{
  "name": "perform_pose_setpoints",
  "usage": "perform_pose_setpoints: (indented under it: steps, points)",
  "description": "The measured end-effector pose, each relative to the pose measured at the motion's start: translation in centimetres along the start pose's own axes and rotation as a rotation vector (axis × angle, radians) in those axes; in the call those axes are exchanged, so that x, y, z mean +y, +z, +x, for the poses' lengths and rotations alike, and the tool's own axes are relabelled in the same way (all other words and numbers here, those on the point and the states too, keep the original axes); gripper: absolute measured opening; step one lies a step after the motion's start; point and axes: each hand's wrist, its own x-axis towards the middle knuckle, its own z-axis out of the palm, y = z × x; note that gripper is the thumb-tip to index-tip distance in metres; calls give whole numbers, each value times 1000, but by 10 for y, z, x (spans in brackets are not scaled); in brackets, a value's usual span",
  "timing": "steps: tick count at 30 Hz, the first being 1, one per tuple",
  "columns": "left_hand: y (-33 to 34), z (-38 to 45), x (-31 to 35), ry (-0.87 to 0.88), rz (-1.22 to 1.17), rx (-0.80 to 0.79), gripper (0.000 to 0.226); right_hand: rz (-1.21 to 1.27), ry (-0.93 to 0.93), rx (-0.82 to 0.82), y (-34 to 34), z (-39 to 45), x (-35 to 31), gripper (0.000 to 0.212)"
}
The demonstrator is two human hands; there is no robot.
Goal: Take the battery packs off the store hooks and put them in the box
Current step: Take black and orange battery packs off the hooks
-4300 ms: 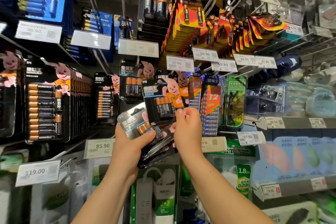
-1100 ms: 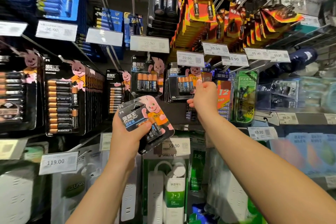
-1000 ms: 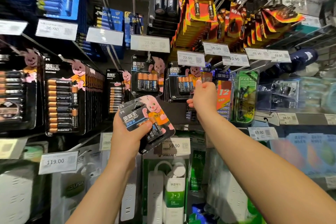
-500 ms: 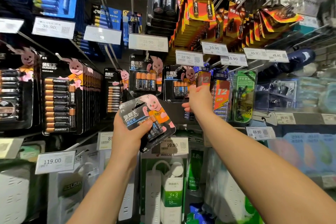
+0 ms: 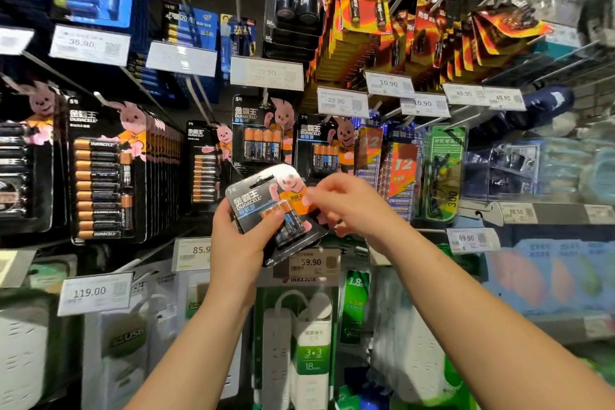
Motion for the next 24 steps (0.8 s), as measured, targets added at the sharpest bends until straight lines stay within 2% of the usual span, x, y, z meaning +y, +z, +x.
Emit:
perform_pose_setpoints:
  steps: [2,7,10,13,18,24]
  points:
    - [5,-3,0,4,0,23,60,-38,-26,-25,4,-1,0,14]
    - [8,-2,-4,10,-5,51,60,-83,-65,125,8,4,5,13]
    - [5,2,-6,-7,2,55,62,4,-22,274,0,13,7,6]
    - [-1,5,-5,-6,-6,75,58,141,36,390,-13,23,8,14]
    - [-5,8,1,15,-14,87,52,162,49,458,-23,40,11,24]
    - [-7,8,4,12,9,87,49,111,-9,518,-24,57,11,20]
